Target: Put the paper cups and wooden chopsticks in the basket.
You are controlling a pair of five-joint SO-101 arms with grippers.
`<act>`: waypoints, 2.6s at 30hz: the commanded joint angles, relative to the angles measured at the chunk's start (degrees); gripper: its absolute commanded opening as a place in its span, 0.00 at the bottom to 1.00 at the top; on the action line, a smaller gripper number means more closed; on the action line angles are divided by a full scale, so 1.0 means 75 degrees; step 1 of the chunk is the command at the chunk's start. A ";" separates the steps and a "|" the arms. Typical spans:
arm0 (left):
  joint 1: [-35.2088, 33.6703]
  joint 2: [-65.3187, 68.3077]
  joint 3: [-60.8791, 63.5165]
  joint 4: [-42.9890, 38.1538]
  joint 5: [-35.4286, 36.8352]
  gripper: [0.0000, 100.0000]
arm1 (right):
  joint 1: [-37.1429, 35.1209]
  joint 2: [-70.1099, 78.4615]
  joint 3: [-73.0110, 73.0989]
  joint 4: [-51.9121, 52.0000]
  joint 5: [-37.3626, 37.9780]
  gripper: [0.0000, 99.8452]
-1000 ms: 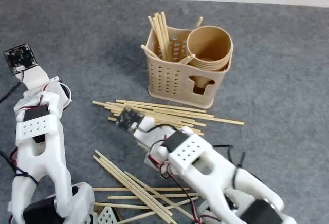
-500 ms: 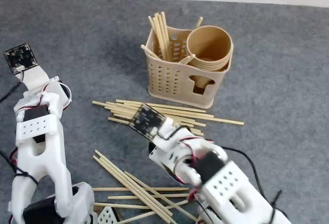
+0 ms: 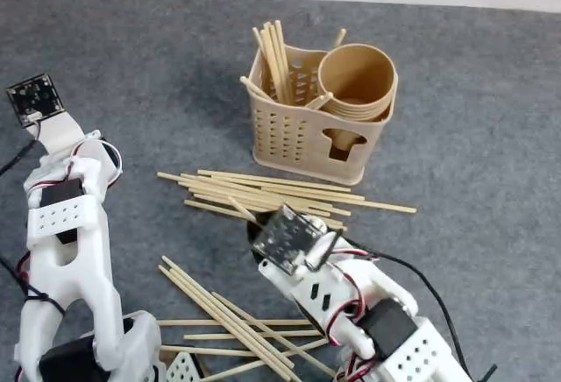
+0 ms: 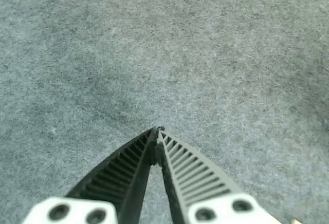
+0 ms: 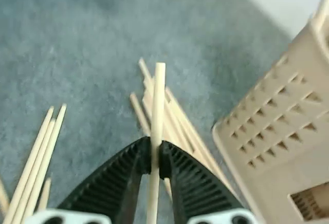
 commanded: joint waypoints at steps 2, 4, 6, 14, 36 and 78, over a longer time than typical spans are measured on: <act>-0.0064 -0.0205 -0.0041 -0.0141 0.0023 0.01 | 0.0088 -0.1412 0.0838 -0.1248 0.0047 0.01; -0.0064 -0.0205 -0.0041 -0.0141 0.0023 0.01 | 0.0088 -0.2045 0.1201 -0.1577 0.0047 0.01; -0.0064 -0.0205 -0.0041 -0.0141 0.0023 0.01 | 0.0088 -0.2585 0.1471 -0.1741 0.0047 0.01; -0.0064 -0.0205 -0.0041 -0.0141 0.0023 0.01 | 0.0088 -0.2585 0.1459 -0.1834 0.0047 0.01; -0.0053 -0.0205 -0.0041 -0.0141 0.0023 0.01 | 0.0182 -0.1073 -0.0990 -0.4964 0.0105 0.01; -0.0041 -0.0205 -0.0041 -0.0141 0.0023 0.01 | 0.2315 0.6535 -0.4484 -0.8035 0.0094 0.09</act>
